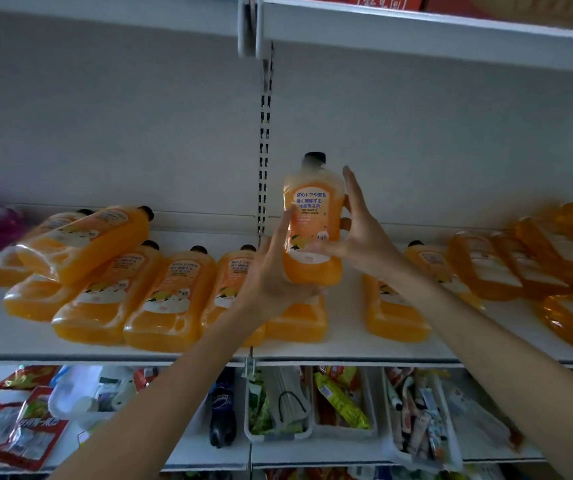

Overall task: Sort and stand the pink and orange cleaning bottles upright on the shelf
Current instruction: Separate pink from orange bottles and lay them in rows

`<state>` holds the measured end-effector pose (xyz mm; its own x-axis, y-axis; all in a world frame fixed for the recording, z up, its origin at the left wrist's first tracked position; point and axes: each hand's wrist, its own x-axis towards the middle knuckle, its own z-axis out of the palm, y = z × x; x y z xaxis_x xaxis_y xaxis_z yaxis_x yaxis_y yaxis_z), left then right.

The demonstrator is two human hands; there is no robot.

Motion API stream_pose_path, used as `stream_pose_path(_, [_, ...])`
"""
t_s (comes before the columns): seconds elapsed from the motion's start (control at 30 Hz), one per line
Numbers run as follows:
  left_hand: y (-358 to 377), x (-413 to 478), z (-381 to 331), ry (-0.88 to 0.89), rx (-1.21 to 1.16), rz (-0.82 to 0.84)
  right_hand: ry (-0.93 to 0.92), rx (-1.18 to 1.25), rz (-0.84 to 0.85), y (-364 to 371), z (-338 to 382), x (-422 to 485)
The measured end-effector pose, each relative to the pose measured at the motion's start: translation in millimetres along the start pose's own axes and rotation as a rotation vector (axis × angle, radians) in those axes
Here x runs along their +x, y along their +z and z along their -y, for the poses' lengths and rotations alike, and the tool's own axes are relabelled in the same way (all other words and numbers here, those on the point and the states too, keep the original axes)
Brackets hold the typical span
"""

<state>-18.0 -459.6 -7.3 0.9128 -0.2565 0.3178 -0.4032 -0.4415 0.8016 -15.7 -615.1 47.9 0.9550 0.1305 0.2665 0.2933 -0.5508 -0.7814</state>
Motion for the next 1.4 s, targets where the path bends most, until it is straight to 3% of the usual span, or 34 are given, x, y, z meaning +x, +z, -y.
stream_pose_path(0.2, [-0.6, 0.8, 5.8, -0.044, 0.077, 0.134, 0.133, 0.079, -0.171, 1.7, -10.3, -13.3])
stream_pose_path(0.37, [-0.8, -3.4, 2.6, 0.068, 0.225, 0.193, 0.172, 0.164, -0.284, 2.3, -25.6, -23.3])
stream_pose_path(0.53, [0.5, -3.2, -1.5, 0.141, 0.405, 0.27, 0.16, 0.094, -0.285, -9.4, -27.4, -32.1])
stream_pose_path(0.77, [3.0, -0.3, 2.5, 0.144, 0.485, 0.321, 0.243, 0.024, -0.323, -13.0, -37.5, -36.0])
stream_pose_path(1.0, [5.4, -2.0, 6.6, 0.187, 0.569, 0.335, 0.319, -0.279, -0.237, 0.4, -57.0, -38.4])
stream_pose_path(1.1, [8.0, -2.6, 8.6, 0.197, 0.602, 0.353, 0.436, -0.641, -0.093, -3.5, -74.7, -28.0])
stream_pose_path(1.17, [9.7, -2.4, 10.4, 0.201, 0.601, 0.375, 0.506, -0.76, -0.03, -5.3, -80.9, -23.9])
stream_pose_path(1.4, [12.4, -2.0, 15.4, 0.25, 0.673, 0.421, 0.448, -0.637, -0.072, -4.8, -81.5, -17.9])
